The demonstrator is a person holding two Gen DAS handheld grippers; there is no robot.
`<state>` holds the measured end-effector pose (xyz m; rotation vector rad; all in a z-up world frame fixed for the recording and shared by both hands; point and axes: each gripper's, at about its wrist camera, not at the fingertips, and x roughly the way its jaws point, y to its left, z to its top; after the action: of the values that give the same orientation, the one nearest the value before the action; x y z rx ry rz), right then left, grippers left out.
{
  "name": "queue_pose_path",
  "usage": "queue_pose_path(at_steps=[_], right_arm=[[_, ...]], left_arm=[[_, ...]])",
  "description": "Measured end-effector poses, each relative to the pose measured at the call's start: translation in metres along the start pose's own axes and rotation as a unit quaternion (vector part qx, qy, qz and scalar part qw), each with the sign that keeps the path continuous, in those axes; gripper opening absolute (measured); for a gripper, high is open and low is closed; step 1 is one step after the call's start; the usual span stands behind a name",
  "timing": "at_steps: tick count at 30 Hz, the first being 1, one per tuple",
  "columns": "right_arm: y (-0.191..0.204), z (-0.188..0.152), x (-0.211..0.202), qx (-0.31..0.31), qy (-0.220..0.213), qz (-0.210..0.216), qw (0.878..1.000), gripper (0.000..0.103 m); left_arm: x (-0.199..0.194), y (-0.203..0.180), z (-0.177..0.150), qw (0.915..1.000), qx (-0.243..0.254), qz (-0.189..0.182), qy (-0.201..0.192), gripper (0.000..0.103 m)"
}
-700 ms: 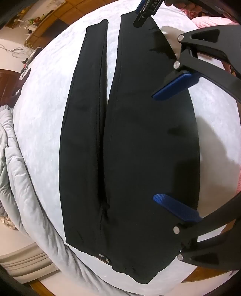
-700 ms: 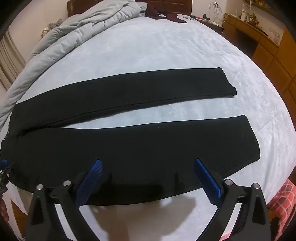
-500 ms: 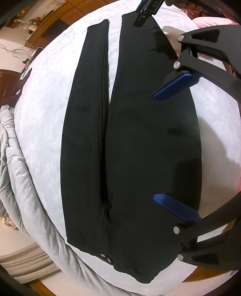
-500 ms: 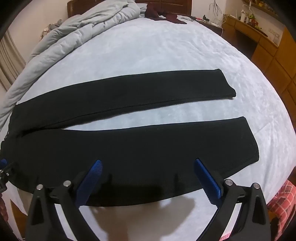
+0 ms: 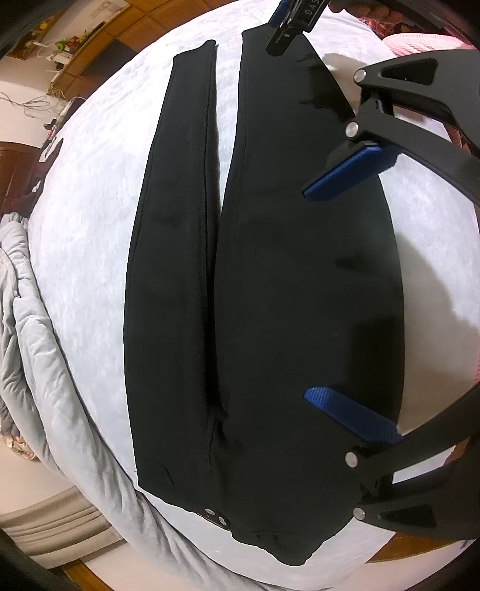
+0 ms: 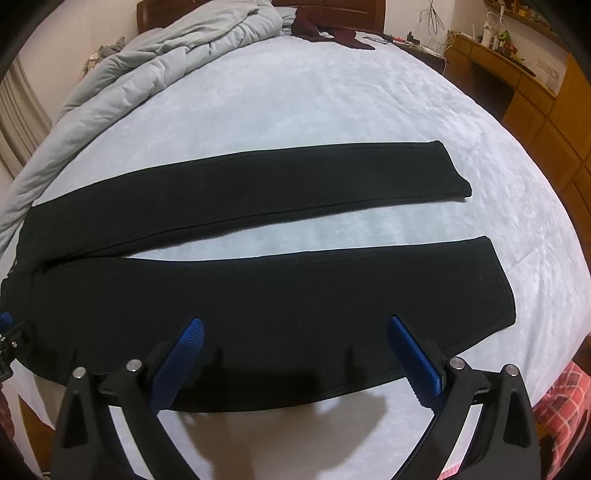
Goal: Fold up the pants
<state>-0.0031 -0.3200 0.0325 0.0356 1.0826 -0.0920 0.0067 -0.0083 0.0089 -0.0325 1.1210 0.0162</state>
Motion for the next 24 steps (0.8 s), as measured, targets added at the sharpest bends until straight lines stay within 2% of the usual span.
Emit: queue_pose_path(at_steps=[24], right_arm=[[-0.002, 0.000, 0.008, -0.002, 0.001, 0.009, 1.000, 0.099]], left_arm=[[0.000, -0.012, 0.005, 1.0000, 0.002, 0.002, 0.008, 0.100]])
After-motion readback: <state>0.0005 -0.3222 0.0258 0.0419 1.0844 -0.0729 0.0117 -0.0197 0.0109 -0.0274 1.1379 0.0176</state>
